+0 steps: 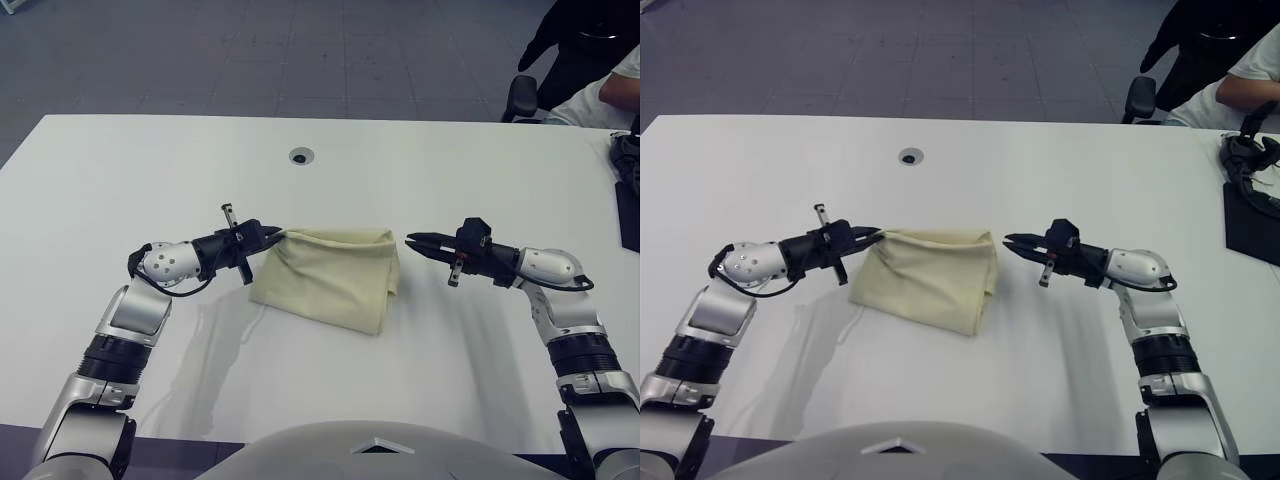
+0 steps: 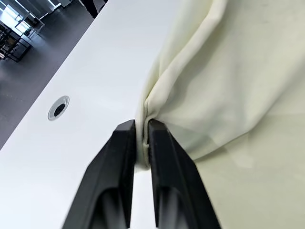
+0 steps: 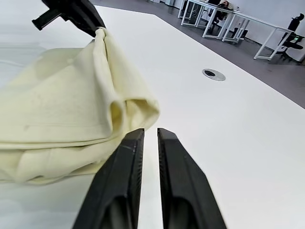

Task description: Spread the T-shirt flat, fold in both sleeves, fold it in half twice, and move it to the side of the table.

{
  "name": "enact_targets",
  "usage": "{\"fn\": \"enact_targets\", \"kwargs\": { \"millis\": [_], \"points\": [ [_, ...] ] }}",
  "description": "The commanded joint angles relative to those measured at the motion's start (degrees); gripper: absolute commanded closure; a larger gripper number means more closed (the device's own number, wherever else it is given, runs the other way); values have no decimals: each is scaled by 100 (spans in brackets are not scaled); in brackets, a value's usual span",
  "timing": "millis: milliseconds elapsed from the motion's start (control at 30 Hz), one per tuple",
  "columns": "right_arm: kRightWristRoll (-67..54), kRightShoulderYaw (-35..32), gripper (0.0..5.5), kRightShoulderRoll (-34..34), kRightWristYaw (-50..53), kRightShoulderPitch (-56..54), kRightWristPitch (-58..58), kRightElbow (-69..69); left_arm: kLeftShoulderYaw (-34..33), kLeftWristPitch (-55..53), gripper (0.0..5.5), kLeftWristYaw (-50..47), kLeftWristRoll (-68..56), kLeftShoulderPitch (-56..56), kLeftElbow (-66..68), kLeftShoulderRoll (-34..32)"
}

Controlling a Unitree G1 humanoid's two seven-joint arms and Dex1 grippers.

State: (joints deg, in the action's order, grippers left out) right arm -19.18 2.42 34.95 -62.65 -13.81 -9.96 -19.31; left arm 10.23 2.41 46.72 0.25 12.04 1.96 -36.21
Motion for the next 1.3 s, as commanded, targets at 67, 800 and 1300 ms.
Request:
{"fn": "enact_targets", "kwargs": {
  "millis": [67,800,1300],
  "points": [
    [-28,-469,407,-271,694,-107,-34,97,-267,-366,409,-484,-217,72,120,485],
    [2995,2061,26,-2732,2484,-1851,-1306,-2337,-1505,-229,12,-3393,-430,-445,-1120,2064],
    [1703,-498,14,-450,3642,-896,-629,-2949,-1291,-365,10,-3594,-154,-991,-1919,2216]
  ]
}}
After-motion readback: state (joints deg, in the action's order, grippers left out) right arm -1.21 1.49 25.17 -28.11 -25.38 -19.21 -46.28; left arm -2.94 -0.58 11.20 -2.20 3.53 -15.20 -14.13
